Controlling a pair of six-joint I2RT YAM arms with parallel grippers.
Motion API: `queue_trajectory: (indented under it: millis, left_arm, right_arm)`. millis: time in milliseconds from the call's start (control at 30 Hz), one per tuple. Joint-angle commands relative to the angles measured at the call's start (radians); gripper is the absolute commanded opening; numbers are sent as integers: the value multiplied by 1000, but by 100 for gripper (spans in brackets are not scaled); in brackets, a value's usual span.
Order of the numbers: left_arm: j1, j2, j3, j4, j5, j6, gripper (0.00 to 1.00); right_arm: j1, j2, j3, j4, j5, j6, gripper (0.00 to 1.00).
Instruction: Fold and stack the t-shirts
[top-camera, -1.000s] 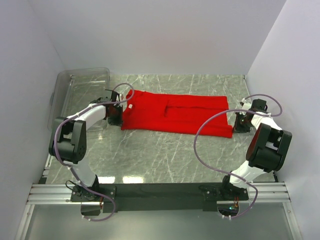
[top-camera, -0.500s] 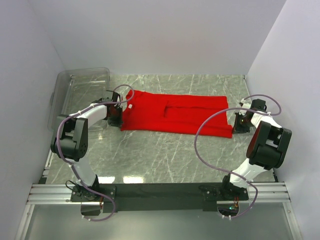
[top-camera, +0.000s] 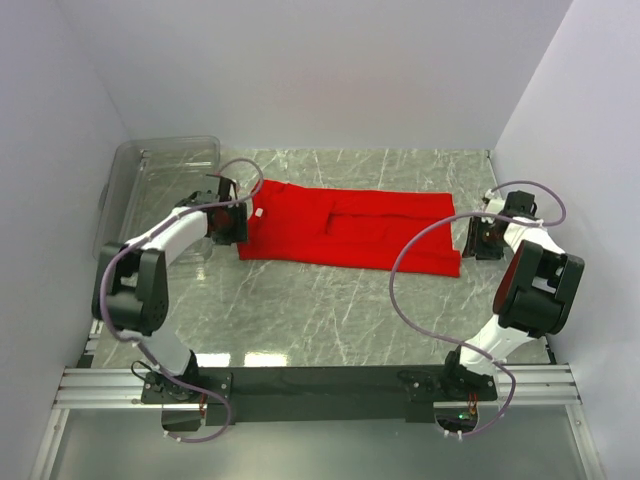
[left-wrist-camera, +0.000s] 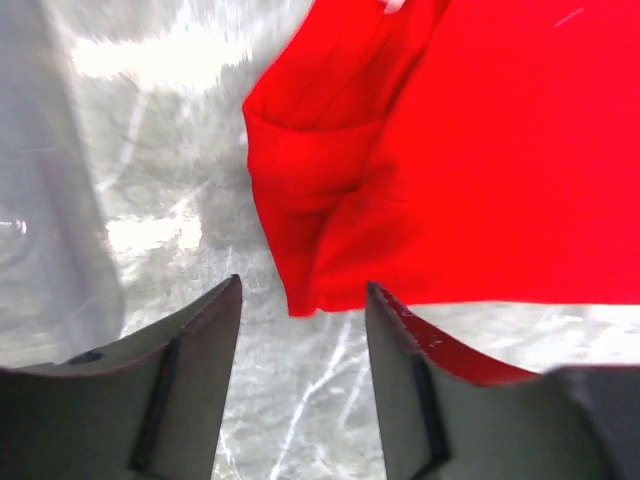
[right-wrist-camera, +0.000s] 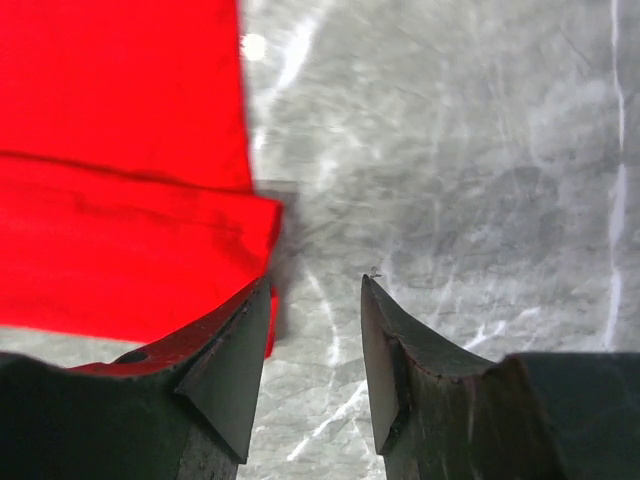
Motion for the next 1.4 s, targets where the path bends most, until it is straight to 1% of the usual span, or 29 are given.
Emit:
queue_trajectory:
  millis: [0, 67, 100, 200, 233, 300, 367, 433, 467, 500, 567, 633, 733, 767, 800, 833, 867, 900, 933, 967, 1000, 1033, 1067, 1133, 1233, 1267, 1300, 1333, 1367]
  left_arm:
    - [6, -131, 52, 38, 23, -13, 58]
    - [6, -157, 63, 44, 53, -19, 60]
    - [5, -182, 66, 46, 63, -21, 61]
    - [5, -229, 71, 67, 100, -27, 63]
    - [5, -238, 67, 80, 110, -33, 63]
    - [5, -269, 61, 124, 136, -40, 64]
    - [5, -294, 45, 161, 120, -62, 65]
    - [5, -346, 11, 231, 51, -112, 72]
    - [5, -392, -8, 265, 25, -134, 75]
    - [6, -416, -29, 294, -3, -157, 85]
    - [9, -458, -96, 376, -55, -241, 98]
    - [22, -486, -156, 423, -37, -323, 100]
    - [34, -466, -178, 384, 55, -389, 99]
    - [34, -461, -184, 371, 73, -395, 98]
    - [34, -463, -207, 365, 90, -399, 95]
    - [34, -470, -221, 364, 106, -402, 94]
    - [34, -495, -236, 359, 115, -406, 94]
    - [34, -510, -264, 354, 115, -406, 94]
    - [34, -525, -275, 344, 113, -404, 94]
    - [34, -551, -282, 316, 107, -403, 94]
    - [34, -564, -294, 298, 101, -398, 94]
    - [34, -576, -302, 284, 95, -395, 94]
    - [34, -600, -311, 272, 86, -395, 94]
    - [34, -628, -347, 245, 80, -407, 94]
    - [34, -688, -406, 230, 72, -448, 94]
    - [36, -720, -419, 227, 69, -459, 94]
    - [36, -737, -445, 222, 64, -479, 94]
    - [36, -755, -457, 221, 61, -487, 94]
    - [36, -787, -468, 218, 57, -493, 94]
  right_arm:
    - [4, -76, 43, 14, -88, -48, 49]
    - [4, -91, 33, 5, -156, -75, 49]
    - [4, -109, 29, 0, -233, -115, 49]
    - [7, -146, 24, -12, -340, -202, 50]
    - [7, -152, 27, -20, -407, -217, 50]
    - [21, -163, 33, -3, -442, -235, 50]
    - [67, -146, 62, 34, -405, -224, 50]
    - [111, -111, 108, 45, -355, -189, 50]
    - [133, -67, 169, 39, -310, -171, 50]
    - [177, -44, 202, 29, -290, -162, 50]
    - [213, 18, 292, 10, -284, -157, 50]
    - [260, 59, 364, -3, -284, -152, 50]
    - [320, 98, 437, -46, -287, -233, 51]
    - [332, 99, 444, -59, -326, -325, 51]
    - [346, 99, 447, -93, -342, -380, 53]
    - [367, 98, 458, -128, -373, -448, 53]
    - [383, 96, 461, -180, -397, -631, 54]
    - [397, 90, 457, -275, -416, -722, 56]
    - [406, 81, 425, -317, -411, -806, 58]
    - [459, 50, 394, -346, -401, -944, 58]
    - [479, 26, 356, -357, -384, -983, 59]
    - [504, 4, 272, -353, -361, -1012, 59]
    - [550, -38, 229, -343, -342, -1051, 59]
    - [599, -95, 115, -261, -287, -1056, 59]
    - [668, -116, 82, -156, -287, -998, 59]
    - [687, -108, 96, -137, -288, -923, 59]
    - [719, -97, 119, -74, -285, -862, 59]
    - [736, -50, 197, -49, -282, -791, 59]
    - [750, -12, 260, -37, -282, -643, 58]
